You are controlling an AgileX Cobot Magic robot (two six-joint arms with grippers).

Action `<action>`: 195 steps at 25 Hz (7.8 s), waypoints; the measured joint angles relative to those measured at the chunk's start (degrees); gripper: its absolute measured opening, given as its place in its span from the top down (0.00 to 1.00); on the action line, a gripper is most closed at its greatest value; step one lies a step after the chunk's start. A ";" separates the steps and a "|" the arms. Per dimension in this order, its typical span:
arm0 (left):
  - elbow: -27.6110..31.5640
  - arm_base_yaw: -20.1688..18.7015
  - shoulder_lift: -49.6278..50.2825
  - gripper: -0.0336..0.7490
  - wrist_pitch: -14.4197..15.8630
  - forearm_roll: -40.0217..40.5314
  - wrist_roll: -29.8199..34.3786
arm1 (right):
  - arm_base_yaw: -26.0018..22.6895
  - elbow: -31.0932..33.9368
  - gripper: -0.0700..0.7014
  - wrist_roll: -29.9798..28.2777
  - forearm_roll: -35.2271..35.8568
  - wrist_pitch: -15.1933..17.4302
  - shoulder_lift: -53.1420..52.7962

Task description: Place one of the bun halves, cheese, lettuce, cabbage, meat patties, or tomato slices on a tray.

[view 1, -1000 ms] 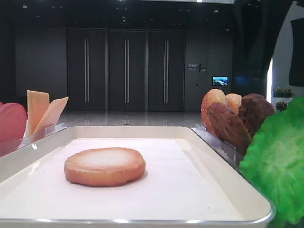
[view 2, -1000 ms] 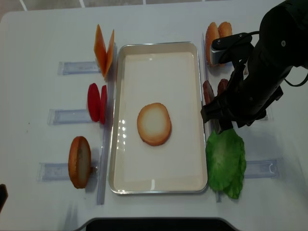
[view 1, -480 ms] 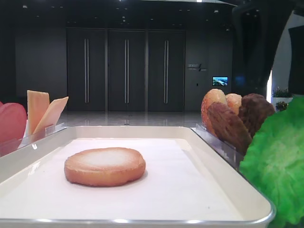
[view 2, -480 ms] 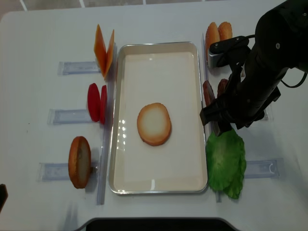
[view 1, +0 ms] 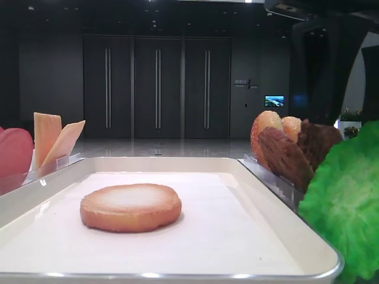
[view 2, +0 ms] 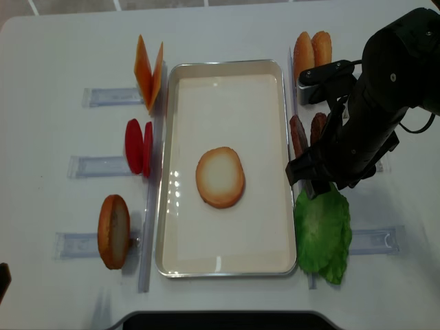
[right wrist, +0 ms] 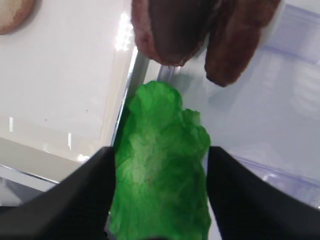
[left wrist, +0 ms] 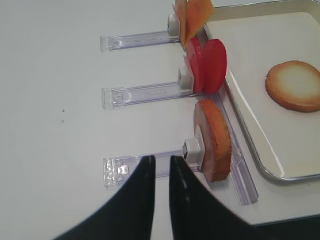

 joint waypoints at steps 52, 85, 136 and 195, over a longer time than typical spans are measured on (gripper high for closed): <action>0.00 0.00 0.00 0.86 0.00 0.00 0.00 | 0.00 1.04 0.87 -0.30 0.55 -1.11 0.00; 0.00 0.00 0.00 0.86 0.00 0.00 0.00 | 0.00 -16.40 0.87 -0.17 0.44 10.87 -4.51; 0.00 0.00 0.00 0.86 0.00 0.00 0.00 | 2.88 -16.60 0.87 -30.44 44.12 -15.58 16.27; 0.00 0.00 0.00 0.86 0.00 0.00 0.00 | 2.03 -41.39 0.36 -10.74 7.52 7.56 18.75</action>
